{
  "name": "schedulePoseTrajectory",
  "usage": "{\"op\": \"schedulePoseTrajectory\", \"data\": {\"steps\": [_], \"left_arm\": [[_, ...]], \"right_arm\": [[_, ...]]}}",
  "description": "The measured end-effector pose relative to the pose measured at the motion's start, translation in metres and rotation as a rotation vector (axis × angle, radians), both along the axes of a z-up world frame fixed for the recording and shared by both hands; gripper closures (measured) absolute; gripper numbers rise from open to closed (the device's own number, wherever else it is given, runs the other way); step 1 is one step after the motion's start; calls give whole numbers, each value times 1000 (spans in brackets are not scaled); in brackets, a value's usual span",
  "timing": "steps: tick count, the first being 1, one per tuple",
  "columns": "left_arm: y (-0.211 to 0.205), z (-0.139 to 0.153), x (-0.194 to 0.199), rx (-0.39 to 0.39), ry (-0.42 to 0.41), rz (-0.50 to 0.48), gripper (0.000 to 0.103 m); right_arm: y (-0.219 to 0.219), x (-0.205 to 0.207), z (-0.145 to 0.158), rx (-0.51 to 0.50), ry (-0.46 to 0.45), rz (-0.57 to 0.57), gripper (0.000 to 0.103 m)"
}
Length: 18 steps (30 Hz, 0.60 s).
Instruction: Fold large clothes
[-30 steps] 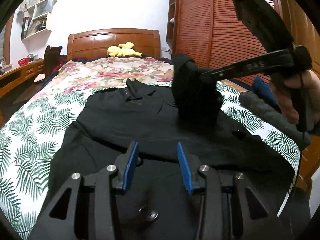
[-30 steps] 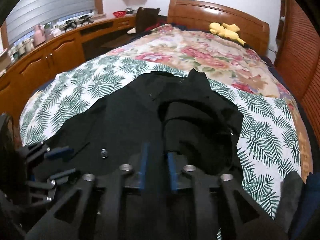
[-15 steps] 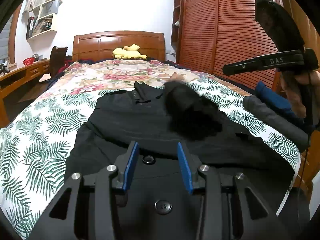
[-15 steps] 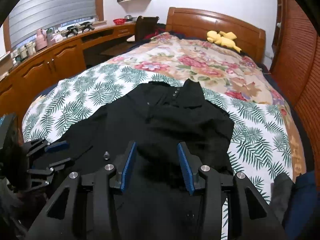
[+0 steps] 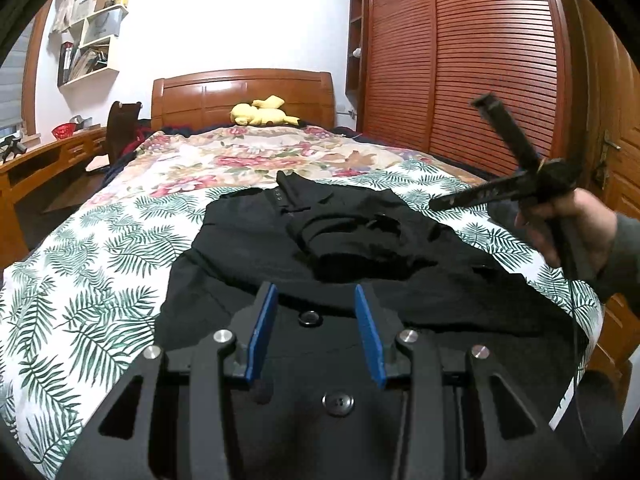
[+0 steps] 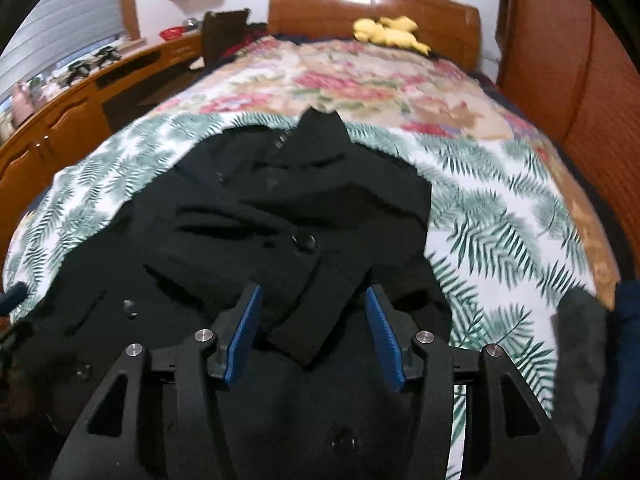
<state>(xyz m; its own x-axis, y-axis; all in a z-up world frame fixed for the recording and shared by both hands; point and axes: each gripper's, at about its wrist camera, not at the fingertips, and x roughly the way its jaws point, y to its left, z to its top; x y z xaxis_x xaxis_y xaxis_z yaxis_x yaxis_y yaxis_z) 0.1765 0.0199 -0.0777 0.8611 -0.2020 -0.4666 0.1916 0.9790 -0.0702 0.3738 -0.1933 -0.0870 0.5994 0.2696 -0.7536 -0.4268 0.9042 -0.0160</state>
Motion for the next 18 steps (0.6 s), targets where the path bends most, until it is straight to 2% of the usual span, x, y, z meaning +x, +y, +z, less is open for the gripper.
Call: {"op": "schedulePoseTrajectory", "data": {"steps": [6, 16, 17, 18], "left_arm": [[6, -1, -3, 8, 6, 18, 64], [6, 2, -7, 23, 7, 23, 64], [6, 3, -8, 25, 8, 25, 64], [6, 3, -8, 27, 7, 27, 64]], "right_arm": [[-1, 21, -35, 17, 87, -52, 49], [5, 41, -80, 138, 253, -104, 49], [6, 41, -80, 142, 253, -100, 53], [7, 40, -80, 154, 257, -87, 74]]}}
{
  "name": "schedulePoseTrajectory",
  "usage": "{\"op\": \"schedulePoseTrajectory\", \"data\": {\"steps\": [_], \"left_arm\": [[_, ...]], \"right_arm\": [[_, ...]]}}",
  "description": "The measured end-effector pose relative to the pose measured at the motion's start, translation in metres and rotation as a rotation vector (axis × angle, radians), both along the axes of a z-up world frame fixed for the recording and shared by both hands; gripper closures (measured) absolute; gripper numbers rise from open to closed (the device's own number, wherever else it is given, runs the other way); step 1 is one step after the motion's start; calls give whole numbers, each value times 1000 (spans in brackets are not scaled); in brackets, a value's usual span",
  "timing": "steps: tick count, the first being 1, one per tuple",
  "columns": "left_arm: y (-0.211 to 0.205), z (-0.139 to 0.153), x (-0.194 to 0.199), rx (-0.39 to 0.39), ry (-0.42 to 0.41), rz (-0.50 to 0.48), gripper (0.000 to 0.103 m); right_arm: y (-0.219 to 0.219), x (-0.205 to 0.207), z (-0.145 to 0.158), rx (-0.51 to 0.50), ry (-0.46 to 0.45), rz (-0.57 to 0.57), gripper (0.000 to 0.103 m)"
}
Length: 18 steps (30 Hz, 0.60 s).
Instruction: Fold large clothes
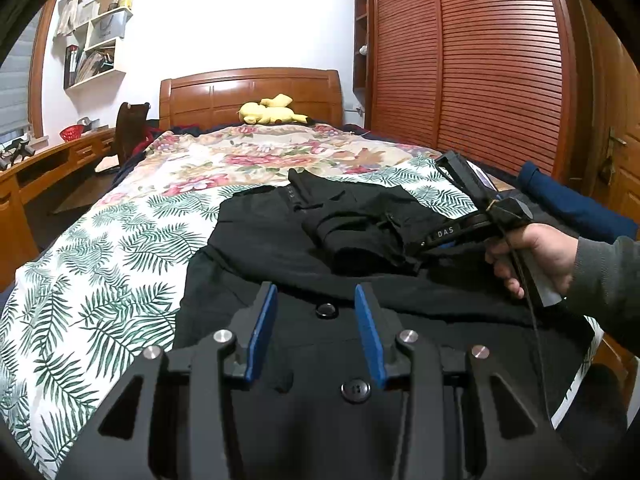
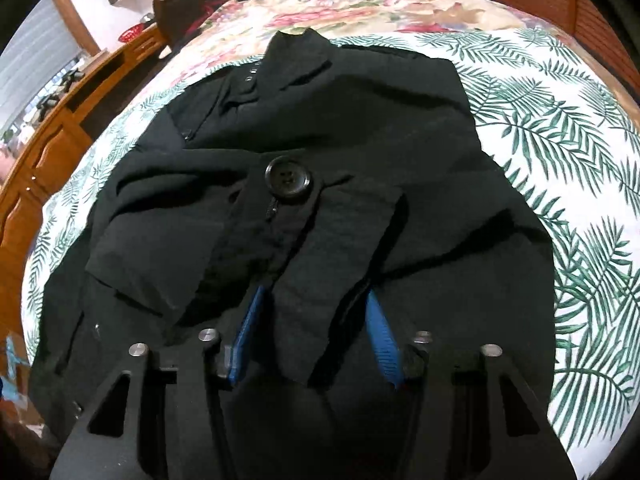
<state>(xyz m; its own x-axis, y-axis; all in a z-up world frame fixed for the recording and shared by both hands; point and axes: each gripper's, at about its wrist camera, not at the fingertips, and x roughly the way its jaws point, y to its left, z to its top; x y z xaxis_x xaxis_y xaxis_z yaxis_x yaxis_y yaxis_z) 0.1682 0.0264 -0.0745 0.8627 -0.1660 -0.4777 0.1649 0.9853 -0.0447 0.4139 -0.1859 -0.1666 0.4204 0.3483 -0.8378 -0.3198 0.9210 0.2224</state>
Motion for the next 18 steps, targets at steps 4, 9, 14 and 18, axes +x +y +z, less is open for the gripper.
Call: {"op": "schedulePoseTrajectory", "data": {"steps": [4, 9, 14, 18], "left_arm": [[3, 3, -5, 3, -7, 10, 64], [9, 9, -13, 10, -20, 28, 64], [21, 16, -23, 18, -38, 56, 64], [34, 20, -33, 20, -47, 89, 64]], "right_arm": [[14, -18, 19, -58, -92, 69, 100], [28, -56, 80, -80, -295, 134, 102], [54, -98, 142, -54, -445, 229, 102], [75, -134, 172, -22, -508, 312, 102]]}}
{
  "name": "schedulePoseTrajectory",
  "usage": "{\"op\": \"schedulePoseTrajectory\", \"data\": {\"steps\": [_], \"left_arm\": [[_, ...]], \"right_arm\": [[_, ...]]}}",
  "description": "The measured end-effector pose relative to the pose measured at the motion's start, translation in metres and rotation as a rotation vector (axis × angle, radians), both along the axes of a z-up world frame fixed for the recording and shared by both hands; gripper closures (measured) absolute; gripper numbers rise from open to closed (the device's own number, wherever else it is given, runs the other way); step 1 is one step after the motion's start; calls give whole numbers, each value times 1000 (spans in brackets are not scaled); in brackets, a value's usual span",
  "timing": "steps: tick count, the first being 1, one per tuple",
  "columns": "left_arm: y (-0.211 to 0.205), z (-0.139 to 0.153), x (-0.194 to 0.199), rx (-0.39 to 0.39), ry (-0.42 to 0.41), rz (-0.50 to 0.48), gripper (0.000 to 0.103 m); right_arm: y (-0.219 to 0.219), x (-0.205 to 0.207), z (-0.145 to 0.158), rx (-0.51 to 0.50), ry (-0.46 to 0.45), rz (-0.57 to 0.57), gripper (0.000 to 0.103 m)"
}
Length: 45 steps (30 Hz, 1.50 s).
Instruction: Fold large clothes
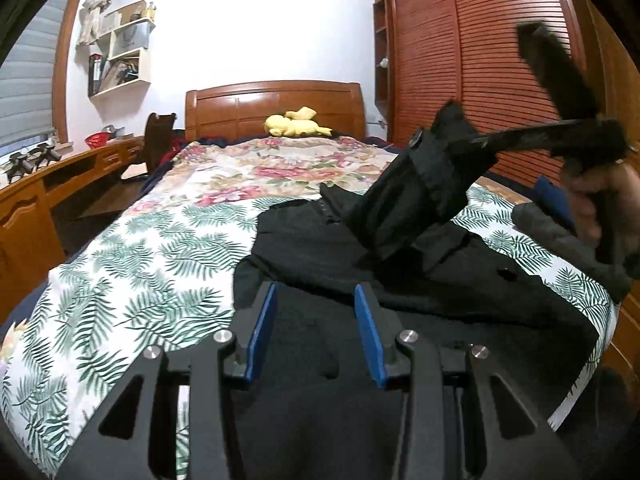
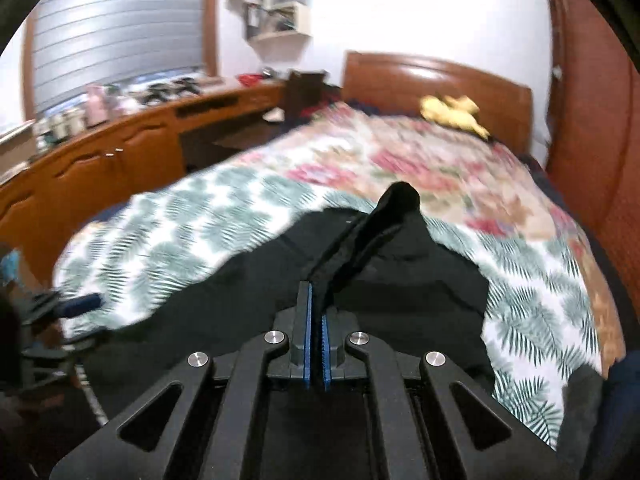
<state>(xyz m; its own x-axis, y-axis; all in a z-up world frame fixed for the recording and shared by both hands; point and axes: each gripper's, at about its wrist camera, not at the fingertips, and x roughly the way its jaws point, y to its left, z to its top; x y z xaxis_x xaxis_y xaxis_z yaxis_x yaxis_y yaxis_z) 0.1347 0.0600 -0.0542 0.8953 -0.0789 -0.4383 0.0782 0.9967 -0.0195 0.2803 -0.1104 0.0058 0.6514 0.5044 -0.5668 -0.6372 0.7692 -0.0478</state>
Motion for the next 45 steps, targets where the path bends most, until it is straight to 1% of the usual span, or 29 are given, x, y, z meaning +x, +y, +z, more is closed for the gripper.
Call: {"op": "schedulePoseTrajectory", "data": {"steps": [2, 4, 8, 13, 15, 17, 18, 19, 20, 22, 23, 28, 34, 38, 41, 45], "left_arm": [[6, 3, -5, 0, -7, 18, 64], [12, 6, -10, -5, -14, 31, 64], [17, 11, -19, 0, -27, 47, 64], [19, 15, -24, 7, -35, 49, 64], [20, 16, -24, 9, -34, 50, 64], [21, 17, -24, 6, -37, 50, 64], [21, 17, -24, 4, -39, 49, 64], [21, 17, -24, 3, -41, 49, 64], [21, 17, -24, 0, -41, 49, 64], [23, 17, -23, -8, -36, 47, 64], [24, 17, -22, -13, -35, 45, 64], [22, 10, -14, -25, -5, 33, 64], [8, -5, -3, 18, 54, 17, 64], [1, -19, 5, 18, 107, -3, 64], [-1, -29, 9, 29, 148, 4, 64], [-2, -41, 12, 38, 197, 28, 64]], "right_arm": [[14, -20, 10, -4, -23, 47, 102], [25, -33, 14, -4, -23, 82, 102], [40, -56, 13, -10, -18, 130, 102], [50, -73, -3, 8, 53, 179, 102], [52, -77, -11, 23, 82, 179, 101], [51, -77, -18, 33, 108, 178, 93], [51, -77, -21, 36, 110, 174, 84], [49, -76, -23, 42, 111, 172, 79], [47, -75, -25, 52, 115, 172, 77], [40, -73, -29, 57, 111, 150, 70], [36, -72, -31, 56, 110, 141, 69], [11, -64, -57, 30, 111, 71, 68], [-17, -48, -117, -28, 153, -28, 68], [-33, -33, -152, -31, 198, -82, 68], [-40, -29, -169, -39, 219, -97, 68], [-43, -32, -174, -33, 218, -98, 68]]}}
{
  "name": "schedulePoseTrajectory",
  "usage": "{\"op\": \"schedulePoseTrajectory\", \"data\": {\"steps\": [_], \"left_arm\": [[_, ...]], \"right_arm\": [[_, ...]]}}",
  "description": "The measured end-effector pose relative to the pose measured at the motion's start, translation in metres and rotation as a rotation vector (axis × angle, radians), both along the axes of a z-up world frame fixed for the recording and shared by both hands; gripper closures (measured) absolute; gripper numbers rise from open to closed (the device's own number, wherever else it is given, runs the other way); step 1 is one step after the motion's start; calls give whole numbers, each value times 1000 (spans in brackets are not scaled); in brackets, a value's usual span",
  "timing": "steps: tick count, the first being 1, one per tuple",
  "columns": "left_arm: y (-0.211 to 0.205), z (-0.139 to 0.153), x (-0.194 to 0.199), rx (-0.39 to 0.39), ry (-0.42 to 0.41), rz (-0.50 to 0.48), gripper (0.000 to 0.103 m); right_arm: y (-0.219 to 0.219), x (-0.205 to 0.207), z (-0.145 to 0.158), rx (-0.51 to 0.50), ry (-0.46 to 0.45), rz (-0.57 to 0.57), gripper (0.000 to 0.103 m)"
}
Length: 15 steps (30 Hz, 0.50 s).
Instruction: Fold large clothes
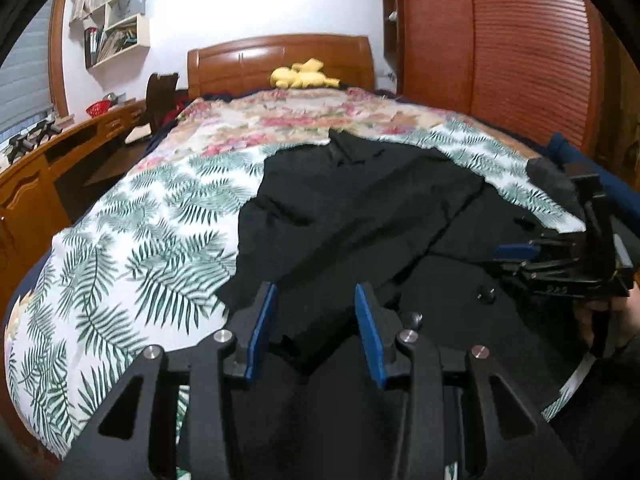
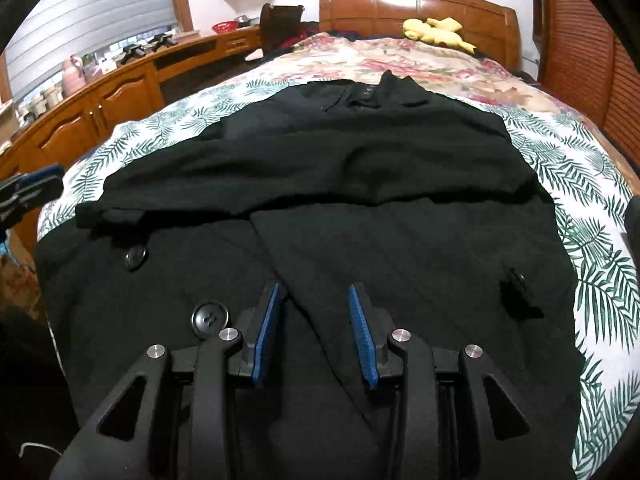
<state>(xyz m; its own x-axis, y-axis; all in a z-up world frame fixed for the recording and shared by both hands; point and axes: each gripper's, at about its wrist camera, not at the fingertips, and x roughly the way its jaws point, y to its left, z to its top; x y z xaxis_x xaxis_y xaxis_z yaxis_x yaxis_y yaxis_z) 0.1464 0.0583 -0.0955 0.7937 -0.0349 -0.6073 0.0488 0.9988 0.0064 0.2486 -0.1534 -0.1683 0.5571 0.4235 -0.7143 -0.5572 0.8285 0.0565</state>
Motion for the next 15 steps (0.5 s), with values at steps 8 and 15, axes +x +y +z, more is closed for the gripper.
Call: {"op": "schedulePoseTrajectory", "data": {"steps": [8, 15], "left_arm": [[0, -22, 0, -23, 76, 37, 64], [-4, -33, 9, 3, 103, 55, 64]], "right_arm": [[1, -2, -2, -9, -10, 5, 66], [4, -5, -1, -25, -26, 12, 65]]}}
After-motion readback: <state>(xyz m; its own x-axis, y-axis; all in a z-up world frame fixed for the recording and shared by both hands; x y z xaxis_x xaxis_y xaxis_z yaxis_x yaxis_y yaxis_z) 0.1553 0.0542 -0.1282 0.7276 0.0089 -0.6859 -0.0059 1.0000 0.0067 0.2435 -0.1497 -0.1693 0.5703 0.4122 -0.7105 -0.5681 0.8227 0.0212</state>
